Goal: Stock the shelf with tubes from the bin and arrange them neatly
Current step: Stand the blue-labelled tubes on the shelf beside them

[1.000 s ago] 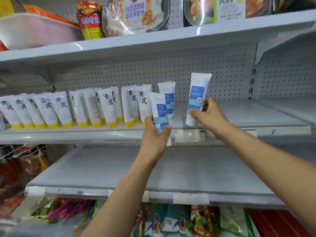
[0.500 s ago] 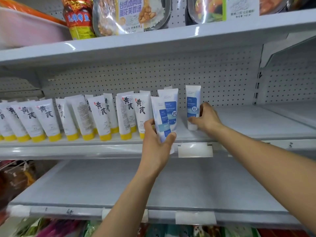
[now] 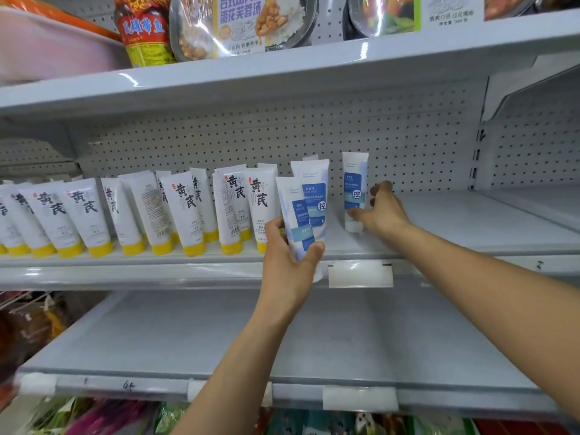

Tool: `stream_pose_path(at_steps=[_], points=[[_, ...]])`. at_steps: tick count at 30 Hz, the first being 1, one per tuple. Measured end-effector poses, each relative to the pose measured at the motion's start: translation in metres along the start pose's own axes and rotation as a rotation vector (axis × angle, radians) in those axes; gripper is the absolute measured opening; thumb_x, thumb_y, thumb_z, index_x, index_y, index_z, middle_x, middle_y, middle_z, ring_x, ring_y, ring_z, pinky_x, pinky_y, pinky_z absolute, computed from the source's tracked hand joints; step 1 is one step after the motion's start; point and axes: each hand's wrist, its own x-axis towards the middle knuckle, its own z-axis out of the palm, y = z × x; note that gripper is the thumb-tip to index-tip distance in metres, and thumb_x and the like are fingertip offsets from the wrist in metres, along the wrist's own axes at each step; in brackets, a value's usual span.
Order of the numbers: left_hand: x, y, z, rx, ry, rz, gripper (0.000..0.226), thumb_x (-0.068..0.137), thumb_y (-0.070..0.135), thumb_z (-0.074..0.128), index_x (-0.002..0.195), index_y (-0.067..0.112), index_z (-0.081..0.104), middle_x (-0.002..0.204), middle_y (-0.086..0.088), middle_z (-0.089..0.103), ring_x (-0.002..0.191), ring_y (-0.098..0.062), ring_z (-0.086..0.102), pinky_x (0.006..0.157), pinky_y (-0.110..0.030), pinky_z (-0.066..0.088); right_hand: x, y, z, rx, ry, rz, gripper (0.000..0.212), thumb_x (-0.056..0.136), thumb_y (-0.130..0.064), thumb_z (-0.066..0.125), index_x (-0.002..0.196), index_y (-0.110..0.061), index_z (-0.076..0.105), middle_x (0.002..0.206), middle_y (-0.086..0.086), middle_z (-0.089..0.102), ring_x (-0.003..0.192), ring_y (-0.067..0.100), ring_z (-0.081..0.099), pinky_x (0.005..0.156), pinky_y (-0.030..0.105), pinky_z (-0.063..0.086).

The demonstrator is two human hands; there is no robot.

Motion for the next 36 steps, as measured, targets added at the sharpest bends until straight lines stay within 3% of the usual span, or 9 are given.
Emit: stream_pose_path(at_steps=[4,6,8,10,15,19,23,27,36], points=[[-0.005,0.004,0.002,-0.049,0.026,-0.011,0.038,0.091,0.021,0.064,0.118,0.028,0.039,0.119,0.009,0.059,0.107,-0.013,0.061,0.09,-0.034,0.053,-0.03,-0.004,-0.011,0.034,0.045,-0.182,0.024,0.086,-0.009,0.064,0.106,-0.013,0.052,0.096,0.001,0.055,0.088,0.018,0.055,0.08,0.034,0.049],[-0.007,0.006,0.004,-0.065,0.035,-0.01,0.034,0.09,0.02,0.063,0.115,0.028,0.04,0.116,0.007,0.06,0.105,-0.015,0.062,0.09,-0.039,0.054,-0.054,-0.014,-0.021,0.138,-0.174,-0.254,0.021,0.082,-0.003,0.067,0.094,-0.017,0.059,0.086,-0.002,0.058,0.079,0.012,0.055,0.075,0.025,0.048],[-0.01,0.008,0.007,-0.093,0.037,-0.004,0.037,0.089,0.017,0.064,0.115,0.028,0.041,0.116,0.004,0.061,0.105,-0.016,0.063,0.092,-0.044,0.053,-0.081,-0.025,-0.029,0.144,-0.493,-0.279,0.029,0.076,-0.009,0.077,0.101,-0.017,0.063,0.09,-0.002,0.062,0.079,0.008,0.057,0.074,0.019,0.049],[-0.012,0.01,0.012,-0.128,0.039,-0.003,0.041,0.087,0.015,0.065,0.118,0.028,0.041,0.118,0.001,0.061,0.107,-0.017,0.063,0.092,-0.045,0.054,-0.101,-0.031,-0.03,0.069,-0.624,-0.308,0.038,0.071,-0.02,0.082,0.103,-0.02,0.062,0.09,-0.003,0.062,0.077,0.005,0.056,0.074,0.021,0.05],[-0.018,0.015,0.02,-0.143,0.019,0.018,0.042,0.086,0.016,0.068,0.116,0.028,0.041,0.117,-0.002,0.058,0.102,-0.017,0.064,0.076,-0.036,0.06,-0.111,-0.027,-0.019,-0.024,-0.398,-0.361,0.027,0.073,-0.025,0.076,0.091,-0.018,0.056,0.076,-0.004,0.057,0.067,0.009,0.05,0.064,0.027,0.046],[-0.016,0.016,0.02,-0.12,-0.02,0.018,0.036,0.089,0.022,0.067,0.117,0.025,0.045,0.115,-0.001,0.061,0.102,-0.016,0.064,0.078,-0.031,0.058,-0.104,-0.024,-0.023,0.032,-0.342,-0.34,0.028,0.073,-0.024,0.077,0.094,-0.015,0.06,0.08,-0.004,0.061,0.07,0.011,0.055,0.066,0.028,0.047],[-0.009,0.007,0.009,0.233,-0.008,0.154,0.035,0.089,0.029,0.065,0.12,0.022,0.05,0.114,0.005,0.058,0.103,-0.01,0.056,0.089,-0.029,0.049,-0.085,-0.027,-0.029,0.136,-0.231,-0.287,0.027,0.075,-0.017,0.078,0.091,-0.027,0.059,0.083,-0.014,0.065,0.072,0.001,0.06,0.062,0.014,0.044],[-0.006,-0.003,0.002,0.569,-0.036,0.282,0.031,0.088,0.033,0.063,0.116,0.026,0.053,0.112,0.012,0.056,0.104,-0.007,0.054,0.086,-0.033,0.051,-0.064,-0.023,-0.027,0.077,-0.21,-0.22,0.037,0.076,-0.016,0.078,0.109,-0.017,0.061,0.093,-0.008,0.066,0.077,0.001,0.06,0.063,0.015,0.042],[0.001,-0.012,-0.004,0.806,-0.046,0.357,0.031,0.09,0.038,0.06,0.119,0.027,0.054,0.114,0.008,0.057,0.107,-0.013,0.053,0.084,-0.035,0.05,-0.049,-0.009,-0.02,-0.002,-0.226,-0.112,0.041,0.079,-0.018,0.076,0.116,-0.013,0.059,0.107,0.0,0.065,0.096,0.017,0.062,0.08,0.026,0.046]])
